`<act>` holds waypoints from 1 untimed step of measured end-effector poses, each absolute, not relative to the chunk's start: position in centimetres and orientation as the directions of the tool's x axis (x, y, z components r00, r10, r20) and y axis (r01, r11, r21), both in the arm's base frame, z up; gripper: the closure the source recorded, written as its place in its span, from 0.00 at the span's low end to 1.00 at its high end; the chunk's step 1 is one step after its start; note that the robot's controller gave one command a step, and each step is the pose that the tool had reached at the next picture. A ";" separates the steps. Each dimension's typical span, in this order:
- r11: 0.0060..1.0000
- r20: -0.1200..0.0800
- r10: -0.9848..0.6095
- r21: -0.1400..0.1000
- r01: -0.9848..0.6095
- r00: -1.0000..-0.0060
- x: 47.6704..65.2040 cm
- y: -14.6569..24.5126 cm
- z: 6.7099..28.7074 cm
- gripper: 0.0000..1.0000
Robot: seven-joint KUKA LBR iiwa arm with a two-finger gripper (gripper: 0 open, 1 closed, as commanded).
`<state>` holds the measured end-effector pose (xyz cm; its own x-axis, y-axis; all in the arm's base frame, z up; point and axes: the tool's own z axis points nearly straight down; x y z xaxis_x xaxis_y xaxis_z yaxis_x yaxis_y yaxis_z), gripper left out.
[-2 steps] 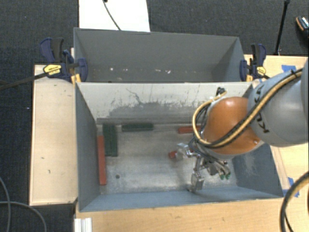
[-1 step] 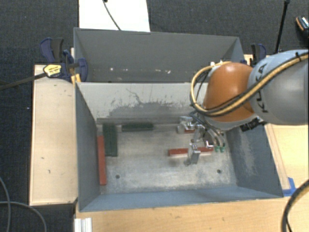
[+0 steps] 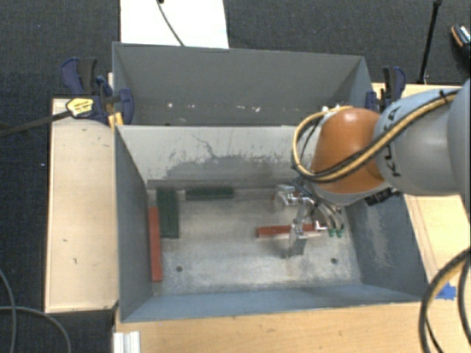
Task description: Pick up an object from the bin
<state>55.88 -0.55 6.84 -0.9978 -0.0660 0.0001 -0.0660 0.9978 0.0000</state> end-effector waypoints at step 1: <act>0.998 -0.003 -0.063 0.001 -0.063 -0.998 55.9 -0.4 7.1 1.00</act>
Offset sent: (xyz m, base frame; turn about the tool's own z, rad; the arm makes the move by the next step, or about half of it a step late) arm 0.0000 0.0000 0.0000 0.0000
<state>55.93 -0.42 7.08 -0.9980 -0.0632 -0.0026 -0.0632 0.9980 0.0009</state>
